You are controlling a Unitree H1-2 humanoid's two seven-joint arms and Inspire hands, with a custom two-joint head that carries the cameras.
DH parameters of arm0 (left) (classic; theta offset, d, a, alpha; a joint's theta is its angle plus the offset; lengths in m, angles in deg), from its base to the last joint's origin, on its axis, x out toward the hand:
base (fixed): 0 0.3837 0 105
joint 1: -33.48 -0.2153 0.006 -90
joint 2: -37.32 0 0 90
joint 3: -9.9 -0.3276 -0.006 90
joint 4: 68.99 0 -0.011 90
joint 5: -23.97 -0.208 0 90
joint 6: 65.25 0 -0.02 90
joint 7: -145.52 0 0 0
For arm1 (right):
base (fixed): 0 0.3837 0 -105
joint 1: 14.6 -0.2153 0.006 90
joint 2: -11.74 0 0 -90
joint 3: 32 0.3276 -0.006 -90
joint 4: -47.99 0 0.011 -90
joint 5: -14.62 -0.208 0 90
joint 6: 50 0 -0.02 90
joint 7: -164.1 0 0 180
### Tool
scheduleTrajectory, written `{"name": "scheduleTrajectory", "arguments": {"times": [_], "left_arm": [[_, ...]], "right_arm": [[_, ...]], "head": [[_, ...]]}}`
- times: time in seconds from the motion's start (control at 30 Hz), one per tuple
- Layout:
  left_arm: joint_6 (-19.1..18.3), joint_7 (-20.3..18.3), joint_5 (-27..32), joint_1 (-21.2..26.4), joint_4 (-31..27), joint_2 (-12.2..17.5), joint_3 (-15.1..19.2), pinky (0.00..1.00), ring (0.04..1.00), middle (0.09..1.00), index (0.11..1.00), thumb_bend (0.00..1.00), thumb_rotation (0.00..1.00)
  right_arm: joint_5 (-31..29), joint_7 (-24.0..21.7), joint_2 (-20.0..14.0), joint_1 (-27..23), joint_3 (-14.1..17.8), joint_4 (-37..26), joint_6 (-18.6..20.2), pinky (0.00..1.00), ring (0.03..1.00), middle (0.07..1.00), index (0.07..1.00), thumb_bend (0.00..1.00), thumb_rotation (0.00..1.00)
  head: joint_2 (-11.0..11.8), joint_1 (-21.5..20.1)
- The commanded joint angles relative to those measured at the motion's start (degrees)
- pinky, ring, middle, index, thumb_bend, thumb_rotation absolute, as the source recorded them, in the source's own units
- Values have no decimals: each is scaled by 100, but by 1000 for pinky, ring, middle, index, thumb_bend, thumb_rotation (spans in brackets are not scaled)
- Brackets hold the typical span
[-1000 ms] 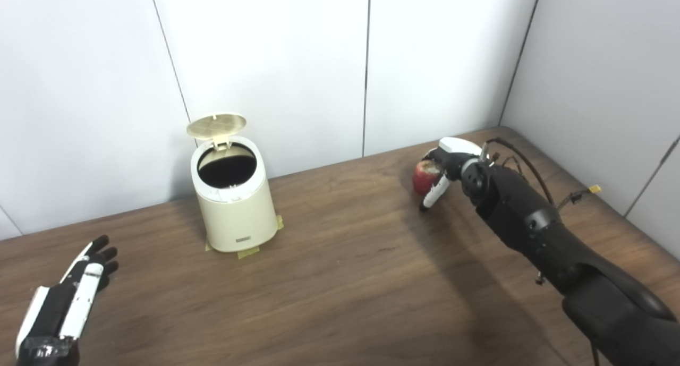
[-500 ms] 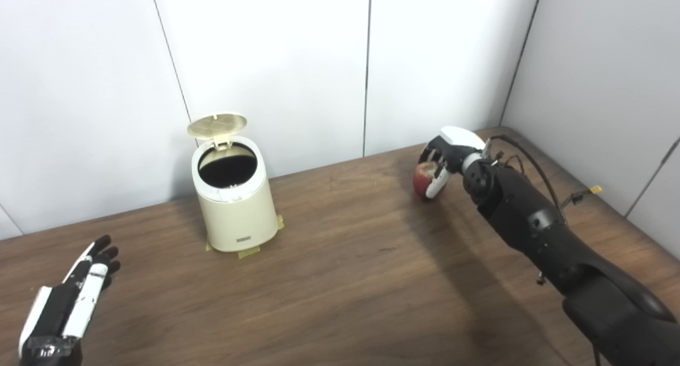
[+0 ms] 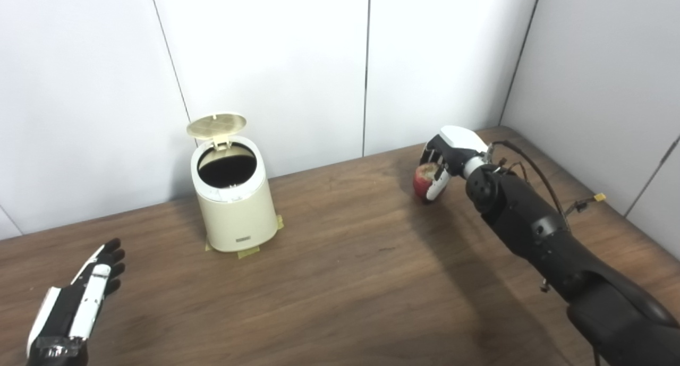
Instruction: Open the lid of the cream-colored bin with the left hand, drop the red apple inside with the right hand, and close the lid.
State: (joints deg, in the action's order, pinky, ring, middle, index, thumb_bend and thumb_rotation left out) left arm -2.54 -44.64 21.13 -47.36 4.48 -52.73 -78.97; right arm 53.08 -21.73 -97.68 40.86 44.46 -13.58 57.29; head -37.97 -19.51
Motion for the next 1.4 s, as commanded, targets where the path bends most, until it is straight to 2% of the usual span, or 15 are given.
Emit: {"name": "scheduleTrajectory", "arguments": {"times": [0.0,0.17,0.37,0.5,0.6,0.77,0.87,1.07,1.37], "left_arm": [[48,0,-67,161,-126,86,-3,917,929,940,954,364,1000],[62,33,-150,138,-103,106,-64,921,929,938,948,391,1000],[56,85,-187,60,-128,2,-84,924,930,939,940,438,976],[77,78,-168,35,-123,-57,-103,913,916,932,929,437,977],[47,94,-189,1,-130,-126,-120,918,927,940,934,444,977],[135,156,-304,-21,-35,-165,-195,891,909,934,941,476,952],[161,193,-375,-51,-22,-206,-249,900,903,917,942,467,935],[139,229,-487,-77,-8,-288,-331,909,913,921,939,485,940],[169,341,-703,-134,-14,-446,-456,886,909,927,935,472,966]], "right_arm": [[7,188,-145,-205,108,-317,-127,513,447,519,468,518,0],[67,132,-71,-133,161,-1074,24,492,429,509,485,519,0],[210,175,102,-81,151,-2051,-98,469,432,500,493,520,0],[326,166,369,-142,114,-2592,-196,444,424,495,507,519,0],[406,77,651,-246,62,-2982,-182,468,419,492,512,519,0],[607,91,1045,-412,-85,-3287,-344,456,436,489,495,521,0],[659,64,1324,-541,-189,-3377,-397,388,392,503,524,515,0],[559,45,1741,-813,-316,-3220,-682,358,400,507,517,500,0],[508,402,2311,-1155,-325,-2440,-1092,333,398,506,533,496,0]], "head": [[-4,13],[-12,229],[-17,452],[-2,596],[26,715],[99,960],[129,1070],[165,1182],[183,1417]]}}
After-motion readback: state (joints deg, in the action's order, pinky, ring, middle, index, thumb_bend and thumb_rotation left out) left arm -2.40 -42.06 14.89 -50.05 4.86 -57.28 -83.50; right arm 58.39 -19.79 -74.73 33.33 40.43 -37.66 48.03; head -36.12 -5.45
